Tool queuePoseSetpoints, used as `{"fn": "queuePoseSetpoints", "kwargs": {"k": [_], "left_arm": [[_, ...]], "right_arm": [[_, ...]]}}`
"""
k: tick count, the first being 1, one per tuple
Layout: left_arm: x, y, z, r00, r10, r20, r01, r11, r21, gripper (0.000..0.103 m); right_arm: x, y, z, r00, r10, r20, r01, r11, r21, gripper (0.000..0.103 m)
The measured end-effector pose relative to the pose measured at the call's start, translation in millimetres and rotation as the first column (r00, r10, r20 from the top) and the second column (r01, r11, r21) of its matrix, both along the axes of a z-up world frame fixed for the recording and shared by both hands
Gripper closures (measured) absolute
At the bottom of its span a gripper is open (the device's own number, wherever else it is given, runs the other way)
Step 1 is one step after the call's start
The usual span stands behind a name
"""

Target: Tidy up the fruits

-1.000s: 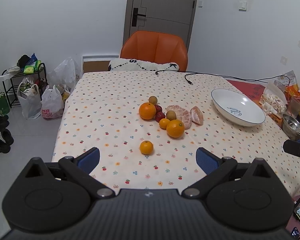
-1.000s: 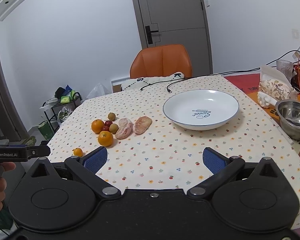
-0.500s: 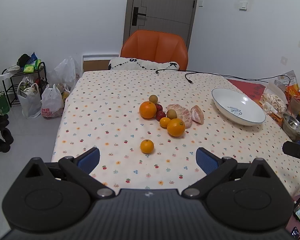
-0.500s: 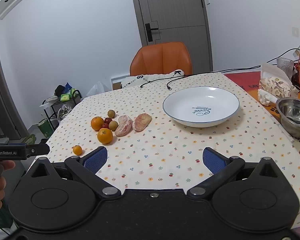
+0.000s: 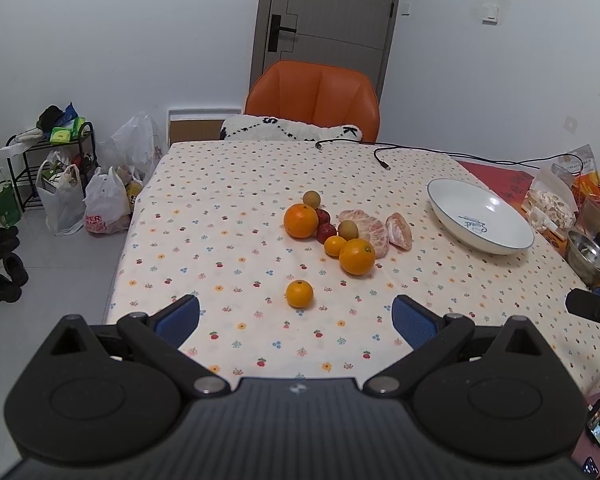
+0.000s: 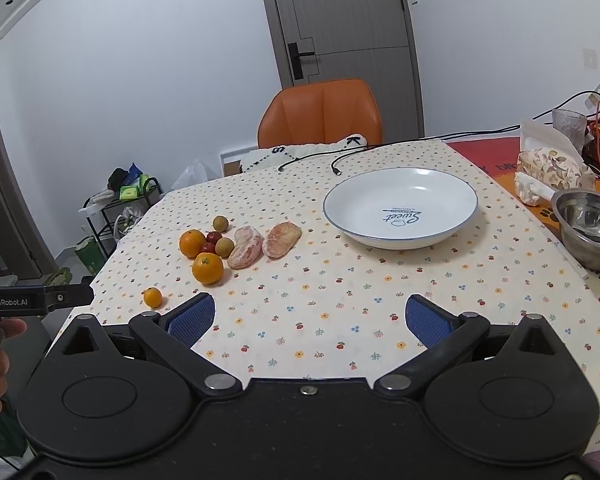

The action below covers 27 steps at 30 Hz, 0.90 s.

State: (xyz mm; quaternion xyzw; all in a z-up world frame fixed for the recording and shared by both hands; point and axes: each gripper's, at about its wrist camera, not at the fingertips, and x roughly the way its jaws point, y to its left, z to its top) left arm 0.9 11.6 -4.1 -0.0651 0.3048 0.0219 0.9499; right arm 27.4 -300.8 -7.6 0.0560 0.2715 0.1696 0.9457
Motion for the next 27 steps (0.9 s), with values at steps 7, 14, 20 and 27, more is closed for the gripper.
{"fn": "queuePoseSetpoints", "kwargs": {"k": [7,14,20,27], "left_arm": [[0.0,-0.7,-1.2,1.000,-0.004,-0.003,0.004,1.000,-0.001,0.002],[0.7,-0.3,0.1,1.000,0.003,-0.002,-0.004,1.000,-0.004,0.002],[3.1,2.1,0.7,1.000,0.015,0.002,-0.015,1.000,-0.011,0.002],[8.7,5.4,7.4,0.999,0.034,0.033,-0.034,0.999,-0.005,0.002]], "right_arm": [[1.6,-2.4,1.5,1.000,-0.002,0.002,0.002,1.000,0.000,0.000],[3.9,-8.4,1.6,1.000,-0.016,-0.008,0.016,1.000,0.011,0.000],[6.7,-9.7,0.8,1.000,-0.015,-0.014,0.015,1.000,0.017,0.000],[14.5,-14.5,3.2,1.000,-0.025,-0.006,0.025,0.999,0.023,0.000]]}}
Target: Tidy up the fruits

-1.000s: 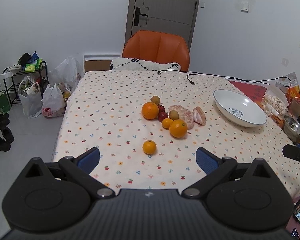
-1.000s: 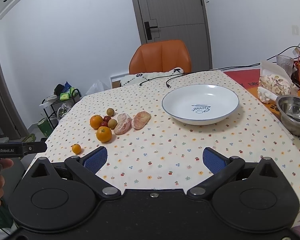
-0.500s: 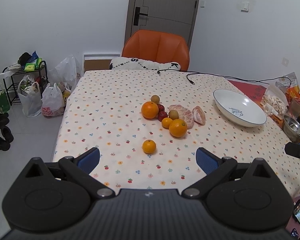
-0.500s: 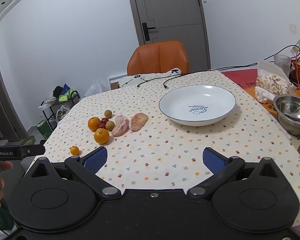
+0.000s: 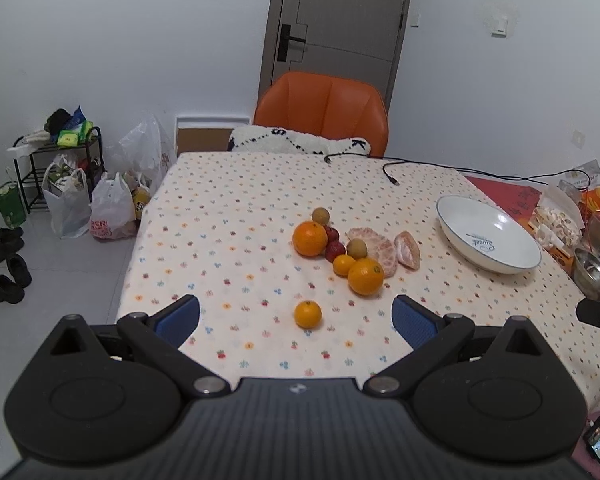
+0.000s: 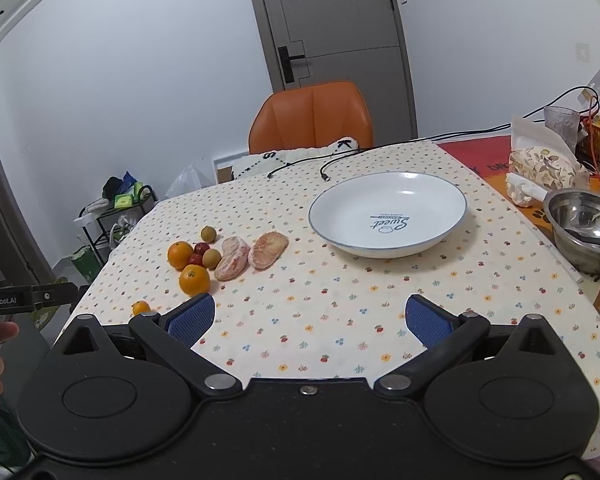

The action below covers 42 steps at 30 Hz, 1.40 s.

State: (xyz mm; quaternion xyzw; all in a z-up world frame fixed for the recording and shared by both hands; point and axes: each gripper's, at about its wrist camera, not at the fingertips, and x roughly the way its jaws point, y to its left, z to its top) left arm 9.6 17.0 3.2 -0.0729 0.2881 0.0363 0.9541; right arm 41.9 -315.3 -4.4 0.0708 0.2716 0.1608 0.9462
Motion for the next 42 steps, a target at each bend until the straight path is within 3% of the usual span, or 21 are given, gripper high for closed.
{"fn": "queuePoseSetpoints", "kwargs": {"k": [13,26,32,36,42], "left_arm": [[9.9,9.7,-8.3,0.999,0.028,0.032,-0.028,0.999,-0.022,0.002],[39.1,-10.9,-36.2,0.999,-0.026,0.041,0.027,0.999,-0.022,0.006],[51.1,-14.3,-48.3,1.000,-0.019,0.020,0.019,0.999,-0.041,0.018],[59.8,-14.0,-58.6,1.000,-0.008,-0.010,0.007,0.999,-0.052,0.035],[70.8,-13.1,-70.5,0.999,0.008,-0.043,-0.010,0.998,-0.064,0.048]], "right_arm": [[23.4,1.4,-10.3,1.000,-0.002,0.000,0.002,1.000,0.004,0.000],[52.1,18.8,-27.4,0.997,0.077,-0.006,-0.077,0.997,-0.002,0.000],[68.1,22.5,-38.1,0.994,0.104,-0.029,-0.103,0.995,0.017,0.000],[78.0,23.6,-43.9,0.992,0.121,-0.033,-0.120,0.992,0.044,0.000],[94.6,29.3,-54.6,0.988,0.143,-0.060,-0.139,0.988,0.065,0.001]]}}
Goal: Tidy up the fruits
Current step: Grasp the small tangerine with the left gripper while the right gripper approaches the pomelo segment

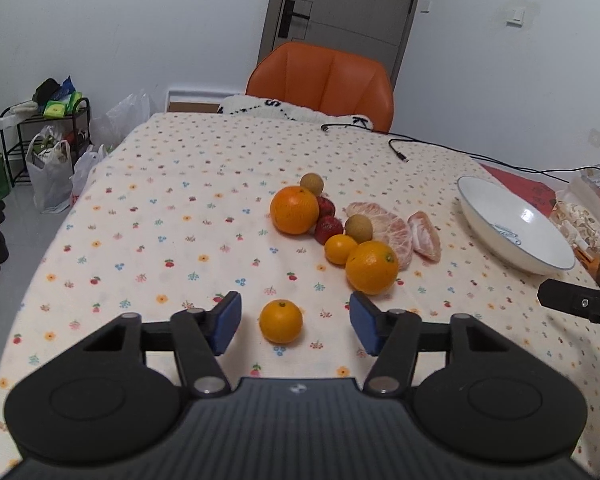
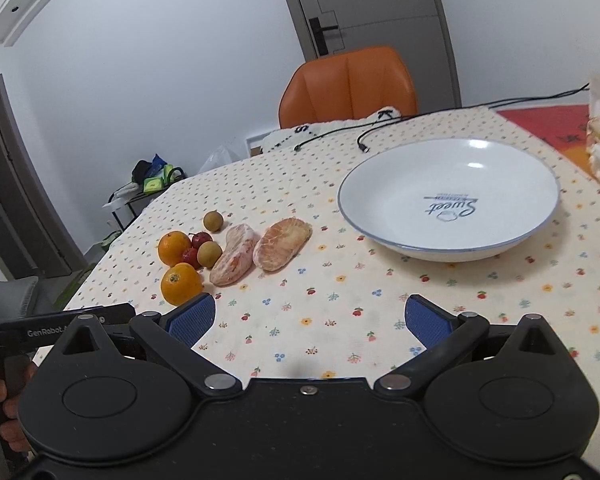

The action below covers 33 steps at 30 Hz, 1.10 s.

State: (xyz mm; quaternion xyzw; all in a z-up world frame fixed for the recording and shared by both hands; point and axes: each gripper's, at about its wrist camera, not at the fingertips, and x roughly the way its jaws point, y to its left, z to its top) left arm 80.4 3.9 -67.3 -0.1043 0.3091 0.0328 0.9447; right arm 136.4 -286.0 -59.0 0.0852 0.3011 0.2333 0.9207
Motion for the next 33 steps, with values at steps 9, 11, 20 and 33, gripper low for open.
{"fn": "queuePoseSetpoints", "kwargs": {"k": [9,11,20,33], "left_arm": [[6.8,5.3,-8.5,1.000,0.020,-0.007,-0.020,1.000,-0.023,0.081],[8.3,5.3,-8.6,1.000,0.021,-0.006,-0.021,1.000,-0.019,0.081],[16.1,12.5,-3.6,0.999,0.047,0.013,-0.046,0.999,-0.028,0.081],[20.3,21.8,-3.0,0.998,0.068,0.017,-0.067,0.997,-0.044,0.081]], "right_arm": [[15.8,11.7,-4.9,0.999,0.039,-0.004,-0.039,0.999,0.001,0.002],[19.2,14.3,-5.9,0.999,0.041,-0.009,-0.041,0.999,0.000,0.005],[38.4,30.1,-5.1,0.998,0.053,-0.018,-0.053,0.998,-0.026,0.024],[66.6,60.7,-15.7,0.998,0.044,-0.053,-0.047,0.997,-0.054,0.039]]}}
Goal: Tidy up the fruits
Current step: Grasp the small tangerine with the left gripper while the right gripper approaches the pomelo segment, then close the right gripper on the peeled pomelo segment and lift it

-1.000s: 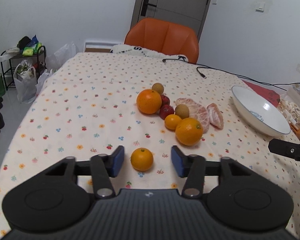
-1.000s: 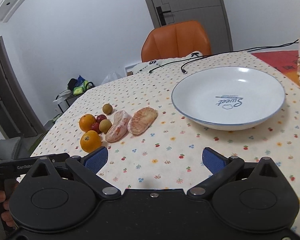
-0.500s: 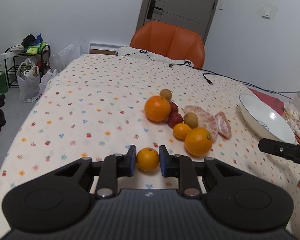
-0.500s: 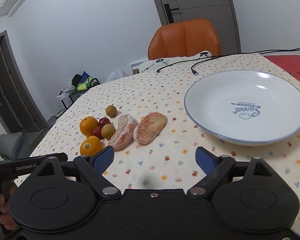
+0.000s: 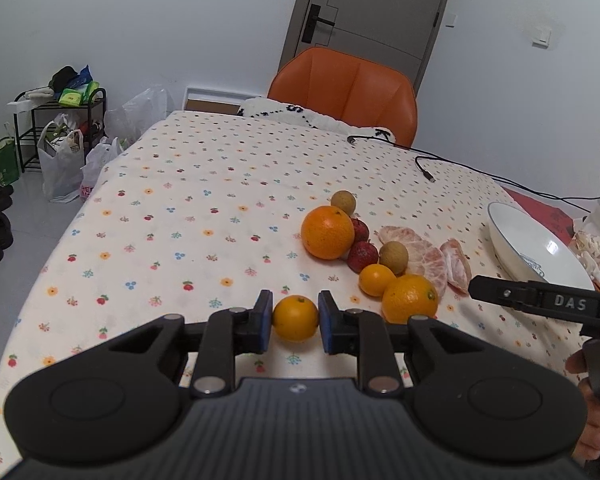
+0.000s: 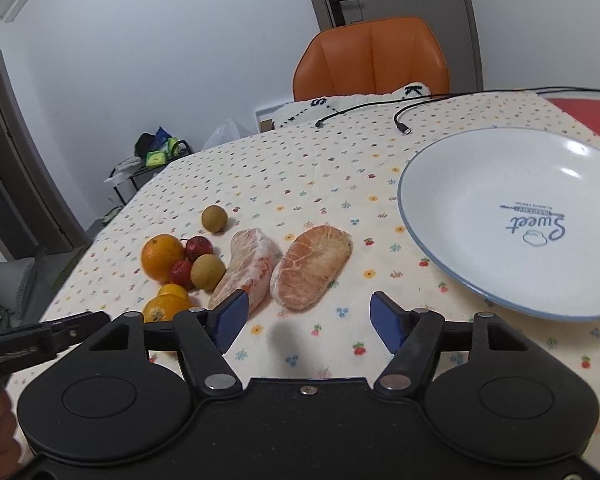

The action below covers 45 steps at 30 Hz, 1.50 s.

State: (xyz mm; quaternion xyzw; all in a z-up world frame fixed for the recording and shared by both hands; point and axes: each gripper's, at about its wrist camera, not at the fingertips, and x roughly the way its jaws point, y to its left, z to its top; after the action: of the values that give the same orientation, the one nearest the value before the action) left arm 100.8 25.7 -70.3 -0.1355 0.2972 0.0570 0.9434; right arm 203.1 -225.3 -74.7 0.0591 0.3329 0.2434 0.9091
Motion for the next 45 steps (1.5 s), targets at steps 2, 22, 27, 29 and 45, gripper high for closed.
{"fn": "queuePoseSetpoints", "kwargs": {"k": [2,22,27,29,45], "left_arm": [[0.5,1.7,0.2,1.000,0.004,0.003,-0.004,1.000,0.000,0.081],[4.9,7.7,3.6,1.000,0.014,0.015,-0.014,1.000,-0.011,0.081],[4.9,10.2,6.5,1.000,0.013,0.027,-0.012,1.000,-0.020,0.081],[4.1,11.2,8.1,0.999,0.009,0.034,-0.009,1.000,-0.021,0.080],[10.2,12.5,13.4,1.000,0.002,0.021,-0.001,1.000,-0.012,0.081]], "right_arm": [[2.9,1.8,-1.1,1.000,-0.010,0.003,0.010,1.000,-0.001,0.042],[8.2,-0.5,8.5,1.000,-0.029,0.010,0.029,1.000,0.004,0.076],[18.7,11.5,9.3,1.000,-0.023,0.019,0.024,0.999,-0.038,0.065],[21.5,17.4,6.8,1.000,-0.009,0.012,0.009,0.999,-0.052,0.063],[14.9,24.8,-1.7,0.998,0.019,0.054,-0.014,0.995,-0.099,0.069]]}}
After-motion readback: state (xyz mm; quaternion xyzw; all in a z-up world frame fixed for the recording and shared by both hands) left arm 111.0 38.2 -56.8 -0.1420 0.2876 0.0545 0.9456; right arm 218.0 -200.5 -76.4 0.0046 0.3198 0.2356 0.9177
